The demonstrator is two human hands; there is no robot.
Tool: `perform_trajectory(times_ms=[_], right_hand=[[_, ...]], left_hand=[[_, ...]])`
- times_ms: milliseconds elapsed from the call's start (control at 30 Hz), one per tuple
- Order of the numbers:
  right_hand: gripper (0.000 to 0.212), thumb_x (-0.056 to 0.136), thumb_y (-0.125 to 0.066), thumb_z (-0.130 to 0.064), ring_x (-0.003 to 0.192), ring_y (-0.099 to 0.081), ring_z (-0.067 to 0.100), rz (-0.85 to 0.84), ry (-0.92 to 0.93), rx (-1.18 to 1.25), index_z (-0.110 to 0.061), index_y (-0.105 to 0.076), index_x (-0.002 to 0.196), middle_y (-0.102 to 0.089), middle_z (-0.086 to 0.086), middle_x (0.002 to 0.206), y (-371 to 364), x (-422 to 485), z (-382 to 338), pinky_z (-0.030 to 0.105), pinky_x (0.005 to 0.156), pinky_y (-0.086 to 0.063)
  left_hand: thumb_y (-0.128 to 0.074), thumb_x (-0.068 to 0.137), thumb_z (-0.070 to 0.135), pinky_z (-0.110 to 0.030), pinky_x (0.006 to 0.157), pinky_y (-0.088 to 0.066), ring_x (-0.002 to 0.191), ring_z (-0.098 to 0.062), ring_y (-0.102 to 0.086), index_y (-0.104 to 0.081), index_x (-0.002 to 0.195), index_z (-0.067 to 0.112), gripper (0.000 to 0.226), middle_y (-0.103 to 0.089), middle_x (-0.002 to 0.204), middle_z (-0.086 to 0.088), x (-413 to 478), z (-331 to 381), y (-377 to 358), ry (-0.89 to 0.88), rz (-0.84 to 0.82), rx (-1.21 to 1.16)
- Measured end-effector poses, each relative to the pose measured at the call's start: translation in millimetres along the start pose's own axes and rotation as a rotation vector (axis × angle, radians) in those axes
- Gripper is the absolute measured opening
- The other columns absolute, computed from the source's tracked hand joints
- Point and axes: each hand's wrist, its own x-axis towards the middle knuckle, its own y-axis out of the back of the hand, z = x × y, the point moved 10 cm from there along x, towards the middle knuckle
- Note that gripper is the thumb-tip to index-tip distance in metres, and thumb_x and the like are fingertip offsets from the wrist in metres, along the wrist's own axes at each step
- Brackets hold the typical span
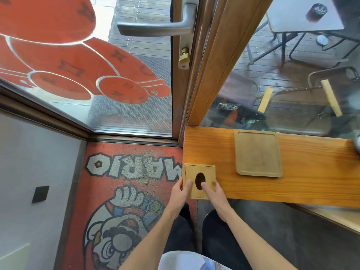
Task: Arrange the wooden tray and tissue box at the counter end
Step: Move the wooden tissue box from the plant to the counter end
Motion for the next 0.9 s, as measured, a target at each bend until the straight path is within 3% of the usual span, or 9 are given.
perform_trajectory(times_ms=[100, 333, 533, 600, 667, 700, 733, 800, 900], right_hand=[[0.076, 0.087, -0.067, -0.052, 0.127, -0.052, 0.014, -0.007, -0.011, -0.007, -0.028, -0.036, 0.152, -0.054, -0.008, 0.142, -0.2, 0.5, 2.5, 0.033, 0.105, -0.043], [0.068, 0.088, -0.067, -0.049, 0.108, -0.056, 0.0, -0.024, 0.022, 0.015, -0.031, -0.041, 0.148, -0.058, -0.012, 0.132, -2.9, -0.1, 0.5, 0.021, 0.087, -0.046], [0.073, 0.082, -0.069, -0.059, 0.111, -0.057, 0.001, -0.038, 0.033, 0.018, -0.037, -0.04, 0.146, -0.055, -0.007, 0.144, -1.2, -4.3, -1.5, 0.015, 0.08, -0.046], [0.089, 0.081, -0.068, -0.062, 0.133, -0.048, 0.013, 0.026, 0.004, 0.045, -0.037, -0.025, 0.154, -0.037, -0.002, 0.16, 5.8, -7.5, 3.8, 0.028, 0.098, -0.049], [0.107, 0.08, -0.066, -0.065, 0.154, -0.019, 0.026, 0.159, -0.109, 0.138, -0.038, 0.001, 0.158, -0.007, -0.003, 0.17, 18.0, -13.7, 17.6, 0.049, 0.119, -0.028], [0.112, 0.08, -0.066, -0.064, 0.156, -0.013, 0.027, 0.198, -0.179, 0.276, -0.039, 0.011, 0.157, -0.001, -0.004, 0.17, 19.7, -17.4, 25.2, 0.052, 0.122, -0.021], [0.113, 0.08, -0.068, -0.061, 0.155, -0.018, 0.028, 0.21, -0.238, 0.475, -0.04, 0.014, 0.156, -0.006, -0.001, 0.17, 17.6, -19.8, 32.2, 0.052, 0.123, -0.023], [0.103, 0.078, -0.071, -0.055, 0.138, -0.047, 0.032, 0.156, -0.323, 0.864, -0.038, -0.007, 0.157, -0.043, 0.008, 0.154, 7.0, -20.8, 38.2, 0.05, 0.108, -0.044], [0.073, 0.085, -0.066, -0.053, 0.106, -0.064, 0.034, 0.028, -0.418, 1.093, -0.019, -0.037, 0.142, -0.064, 0.017, 0.117, -5.2, -23.6, 34.7, 0.046, 0.079, -0.054]], left_hand=[[-0.058, 0.099, 0.044, -0.052, 0.119, -0.041, 0.139, -0.026, -0.053, -0.04, 0.154, 0.008, 0.068, -0.057, 0.149, -0.009, 1.7, -2.5, 0.7, 0.016, 0.005, -0.031], [-0.066, 0.094, 0.042, -0.056, 0.114, -0.045, 0.133, -0.032, -0.059, -0.05, 0.148, 0.005, 0.067, -0.064, 0.14, -0.014, 3.5, -11.1, 6.7, 0.028, 0.069, -0.093], [-0.064, 0.098, 0.032, -0.057, 0.109, -0.049, 0.127, -0.032, -0.063, -0.053, 0.144, 0.007, 0.053, -0.068, 0.135, -0.013, 4.3, -11.2, 4.8, 0.055, 0.05, -0.123], [-0.064, 0.098, 0.032, -0.056, 0.111, -0.048, 0.126, -0.029, -0.063, -0.053, 0.144, 0.01, 0.052, -0.068, 0.133, -0.006, 4.9, -11.5, 5.2, 0.06, 0.048, -0.132], [-0.063, 0.099, 0.033, -0.054, 0.112, -0.048, 0.127, -0.026, -0.061, -0.046, 0.148, 0.019, 0.054, -0.065, 0.128, 0.005, 4.0, -13.1, 5.2, 0.085, 0.059, -0.161], [-0.062, 0.099, 0.033, -0.053, 0.112, -0.047, 0.128, -0.026, -0.06, -0.043, 0.151, 0.021, 0.057, -0.063, 0.128, 0.006, 4.3, -14.6, 4.9, 0.097, 0.065, -0.183], [-0.062, 0.099, 0.034, -0.053, 0.112, -0.047, 0.128, -0.027, -0.06, -0.042, 0.152, 0.021, 0.057, -0.063, 0.13, 0.005, 4.7, -14.9, 4.5, 0.1, 0.069, -0.201], [-0.062, 0.099, 0.036, -0.054, 0.111, -0.048, 0.127, -0.028, -0.061, -0.045, 0.149, 0.023, 0.055, -0.064, 0.132, 0.001, 5.5, -14.0, 2.1, 0.101, 0.072, -0.221], [-0.064, 0.097, 0.035, -0.05, 0.107, -0.052, 0.12, -0.026, -0.065, -0.051, 0.145, 0.024, 0.051, -0.068, 0.131, -0.002, 6.3, -14.5, -0.1, 0.109, 0.089, -0.252]])
